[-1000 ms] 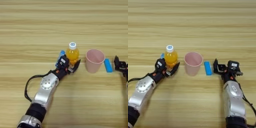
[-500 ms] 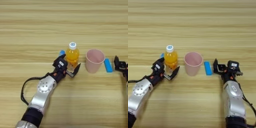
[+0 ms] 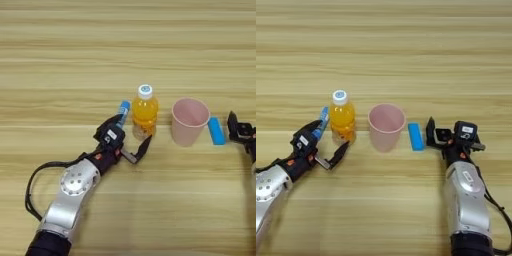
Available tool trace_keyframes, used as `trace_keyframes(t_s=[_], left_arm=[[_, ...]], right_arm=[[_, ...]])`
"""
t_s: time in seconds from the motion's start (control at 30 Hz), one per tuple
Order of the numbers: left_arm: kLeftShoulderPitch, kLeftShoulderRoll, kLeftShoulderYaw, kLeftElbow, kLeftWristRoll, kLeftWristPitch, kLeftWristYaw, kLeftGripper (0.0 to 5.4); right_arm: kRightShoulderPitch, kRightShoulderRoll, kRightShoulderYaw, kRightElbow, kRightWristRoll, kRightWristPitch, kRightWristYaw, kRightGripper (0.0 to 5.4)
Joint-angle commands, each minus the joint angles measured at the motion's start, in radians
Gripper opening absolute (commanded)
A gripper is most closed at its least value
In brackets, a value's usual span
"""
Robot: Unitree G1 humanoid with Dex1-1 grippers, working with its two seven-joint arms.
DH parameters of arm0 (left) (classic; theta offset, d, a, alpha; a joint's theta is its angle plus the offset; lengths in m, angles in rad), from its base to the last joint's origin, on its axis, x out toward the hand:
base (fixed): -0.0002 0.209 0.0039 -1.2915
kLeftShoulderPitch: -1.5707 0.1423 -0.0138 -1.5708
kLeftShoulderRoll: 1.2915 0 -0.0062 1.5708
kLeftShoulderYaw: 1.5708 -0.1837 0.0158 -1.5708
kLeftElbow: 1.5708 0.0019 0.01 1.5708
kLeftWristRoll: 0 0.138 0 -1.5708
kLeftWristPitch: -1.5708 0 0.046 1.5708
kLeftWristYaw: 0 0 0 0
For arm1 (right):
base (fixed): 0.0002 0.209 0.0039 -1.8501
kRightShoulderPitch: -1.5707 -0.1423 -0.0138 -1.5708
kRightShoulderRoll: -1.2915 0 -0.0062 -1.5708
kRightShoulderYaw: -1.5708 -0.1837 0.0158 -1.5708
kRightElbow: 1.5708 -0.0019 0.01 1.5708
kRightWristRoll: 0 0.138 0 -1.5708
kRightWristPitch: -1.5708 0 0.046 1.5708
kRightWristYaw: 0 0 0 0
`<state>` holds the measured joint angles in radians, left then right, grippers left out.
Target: Move the objects on the table
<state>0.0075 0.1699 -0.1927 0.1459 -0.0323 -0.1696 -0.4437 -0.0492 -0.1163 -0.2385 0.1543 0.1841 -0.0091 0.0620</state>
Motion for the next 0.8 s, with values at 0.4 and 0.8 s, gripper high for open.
trace_keyframes(t_s=[0.4, 0.8], left_arm=[[0.025, 0.052, 0.061, -0.023, -0.005, 0.039, 0.020, 5.37], [-0.017, 0.027, 0.088, 0.035, -0.010, 0.040, 0.060, 5.37]], right_arm=[[-0.015, 0.002, 0.006, 0.002, -0.008, -0.007, -0.020, 5.40], [-0.013, 0.003, -0.004, -0.012, -0.019, -0.030, -0.040, 5.40]])
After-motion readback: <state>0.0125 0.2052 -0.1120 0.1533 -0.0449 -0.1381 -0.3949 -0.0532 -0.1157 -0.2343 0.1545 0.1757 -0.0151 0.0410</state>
